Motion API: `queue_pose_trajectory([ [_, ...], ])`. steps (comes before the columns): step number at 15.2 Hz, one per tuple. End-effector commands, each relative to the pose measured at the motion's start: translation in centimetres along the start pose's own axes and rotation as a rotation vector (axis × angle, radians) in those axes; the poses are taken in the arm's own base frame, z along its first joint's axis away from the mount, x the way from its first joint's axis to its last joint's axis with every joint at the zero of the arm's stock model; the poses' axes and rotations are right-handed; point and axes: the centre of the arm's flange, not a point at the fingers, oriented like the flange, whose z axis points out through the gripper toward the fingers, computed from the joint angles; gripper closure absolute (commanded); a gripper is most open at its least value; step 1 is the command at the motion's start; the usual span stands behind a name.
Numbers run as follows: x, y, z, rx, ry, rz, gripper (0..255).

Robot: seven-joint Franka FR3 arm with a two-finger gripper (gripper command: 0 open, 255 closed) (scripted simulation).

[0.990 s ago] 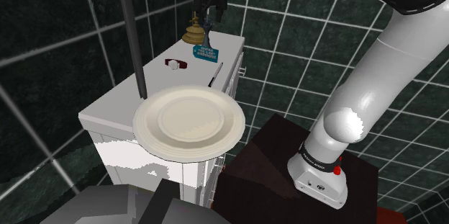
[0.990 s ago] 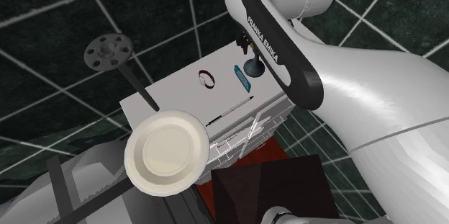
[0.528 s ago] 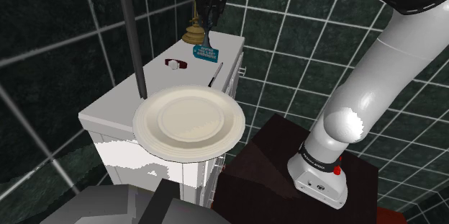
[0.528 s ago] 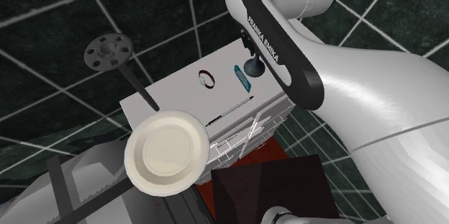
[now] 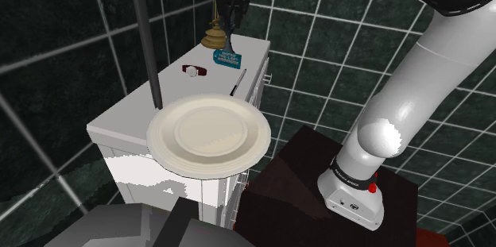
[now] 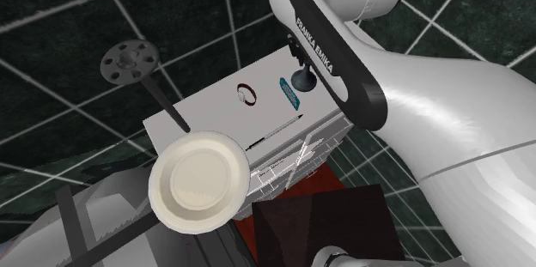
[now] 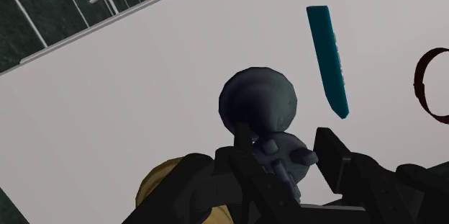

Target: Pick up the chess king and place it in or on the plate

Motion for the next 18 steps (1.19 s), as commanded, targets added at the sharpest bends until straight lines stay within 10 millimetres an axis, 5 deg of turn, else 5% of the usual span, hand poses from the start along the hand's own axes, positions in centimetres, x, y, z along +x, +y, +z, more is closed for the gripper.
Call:
queue_pose_trajectory([
  [1,0.0,-0.1,-0.7,0.000,-0.002,-0.001,255],
  [16,0.0,-0.1,-8.4,0.000,-0.002,-0.001,255],
  [18,-1.6,-2.2,-8.6,0.000,-0.002,-0.001,255],
])
